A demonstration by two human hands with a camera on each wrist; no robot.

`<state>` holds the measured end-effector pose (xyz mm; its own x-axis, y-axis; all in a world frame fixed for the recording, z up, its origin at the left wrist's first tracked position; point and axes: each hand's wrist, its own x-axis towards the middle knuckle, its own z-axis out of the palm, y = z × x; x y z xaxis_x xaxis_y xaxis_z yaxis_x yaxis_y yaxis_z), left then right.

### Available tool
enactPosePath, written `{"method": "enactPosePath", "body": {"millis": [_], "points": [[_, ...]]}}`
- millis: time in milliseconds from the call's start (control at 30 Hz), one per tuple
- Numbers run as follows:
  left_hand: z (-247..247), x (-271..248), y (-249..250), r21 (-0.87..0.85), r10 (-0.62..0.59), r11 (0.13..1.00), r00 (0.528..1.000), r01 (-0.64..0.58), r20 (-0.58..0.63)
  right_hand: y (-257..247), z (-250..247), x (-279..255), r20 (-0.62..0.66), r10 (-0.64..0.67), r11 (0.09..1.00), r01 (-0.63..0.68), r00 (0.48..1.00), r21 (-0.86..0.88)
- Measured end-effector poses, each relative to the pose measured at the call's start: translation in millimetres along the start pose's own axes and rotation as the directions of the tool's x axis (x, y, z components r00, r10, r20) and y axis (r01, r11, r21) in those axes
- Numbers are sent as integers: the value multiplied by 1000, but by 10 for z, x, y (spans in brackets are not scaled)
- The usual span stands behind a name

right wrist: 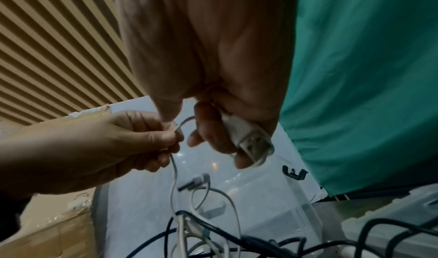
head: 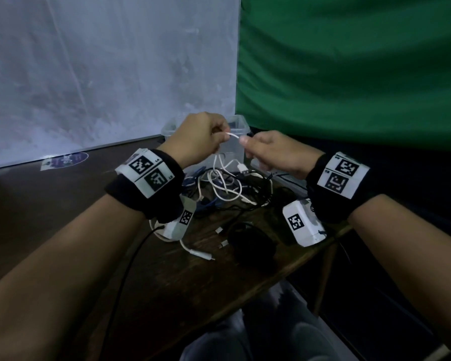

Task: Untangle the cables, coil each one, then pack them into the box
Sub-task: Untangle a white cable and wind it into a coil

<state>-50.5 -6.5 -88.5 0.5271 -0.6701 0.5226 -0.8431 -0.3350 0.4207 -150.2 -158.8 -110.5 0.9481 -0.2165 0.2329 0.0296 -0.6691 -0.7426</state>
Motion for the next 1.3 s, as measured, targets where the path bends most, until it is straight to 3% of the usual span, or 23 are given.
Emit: {"method": "enactPosePath", "body": {"millis": [133, 300, 433, 633, 733, 833, 933, 1067, 1133, 1300], "points": [[70, -5, -28, 71, 17, 997, 1000, -15, -24, 2, -4, 4, -24, 2, 980, 2, 1000, 198], [223, -81, -102, 45, -47, 998, 999, 46, 20, -142, -96, -1, -77, 11, 829, 34, 997, 558], [248, -93, -91, -1, -95, 995, 991, 96, 89, -168, -144, 22, -138, 40, 744, 63, 990, 666], [218, -135, -94, -49, -59, 997, 990, 66, 124, -185, -278, 34, -128, 72, 511, 73, 989, 856], [252, -143, -43, -36, -27, 999, 988, 33, 152, -207, -248, 57, -141, 61, 508, 91, 988, 857], [258, -134, -69, -161, -135, 975, 984, 152, 113, -202, -238, 54, -174, 71, 509, 114, 982, 853], [295, -121, -89, -477, -268, 841, 962, 256, 45, -197, -236, 44, -143, 63, 494, 94, 988, 865], [363, -100, -27, -755, -397, 593, 917, 281, 29, -176, -204, 35, -100, 30, 529, 69, 995, 846], [386, -93, 15, -834, -430, 488, 902, 259, 28, -148, -181, 45, -89, 23, 570, 60, 996, 819], [417, -84, 83, -918, -424, 333, 904, 214, 57, -93, -86, 62, -84, 61, 632, 26, 995, 774]]}}
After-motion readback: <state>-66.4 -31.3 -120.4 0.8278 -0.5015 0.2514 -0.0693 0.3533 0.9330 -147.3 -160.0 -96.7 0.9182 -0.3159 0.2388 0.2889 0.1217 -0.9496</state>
